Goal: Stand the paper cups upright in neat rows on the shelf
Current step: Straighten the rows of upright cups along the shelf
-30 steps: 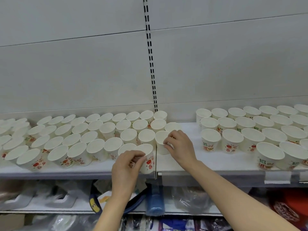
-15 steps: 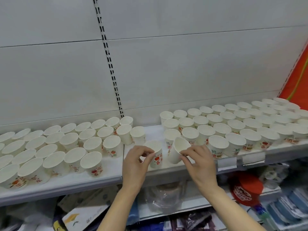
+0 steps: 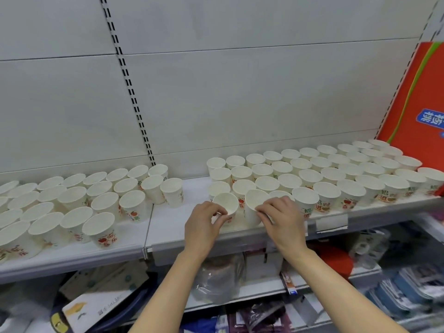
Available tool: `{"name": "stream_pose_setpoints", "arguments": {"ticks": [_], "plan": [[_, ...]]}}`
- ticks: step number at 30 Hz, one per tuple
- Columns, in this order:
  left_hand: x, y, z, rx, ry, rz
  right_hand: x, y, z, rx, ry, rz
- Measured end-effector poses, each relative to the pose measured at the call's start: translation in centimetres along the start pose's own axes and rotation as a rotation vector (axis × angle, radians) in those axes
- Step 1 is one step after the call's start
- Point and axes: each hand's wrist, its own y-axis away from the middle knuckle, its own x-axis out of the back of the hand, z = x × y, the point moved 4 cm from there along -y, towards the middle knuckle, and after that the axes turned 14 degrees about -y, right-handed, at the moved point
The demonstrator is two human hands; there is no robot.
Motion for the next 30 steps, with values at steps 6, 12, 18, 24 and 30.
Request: {"name": "stream_pose_setpoints", "arguments": {"ticks": [6,12,18,24,30], "plan": [[0.3,-0.6,0.3,0.026,-0.056,0.056,-0.9,-0.5,1.2,0.042,-0.006,-0.052],[-0.6,-1.9,-0.4,0.153,0.082,-0.165,-2.4,-1.0,1.9,0.078,-0.003,-0.112],[-1.0,-3.6,-0.9,0.151,0.082,-0.323,-2.5,-1.1,2.0,0.116,0.016,-0.139],[-0.9,-3.9,-0.7,0.108,0.076,-0.302,-2.6,-0.5,2.5,0.105,-0.007,-0.148],[-1.5,-3.1,-0.7,0.101,0.105,-0.266,-2.6,-0.8,2.7,0.099,-0.048,-0.160]]}}
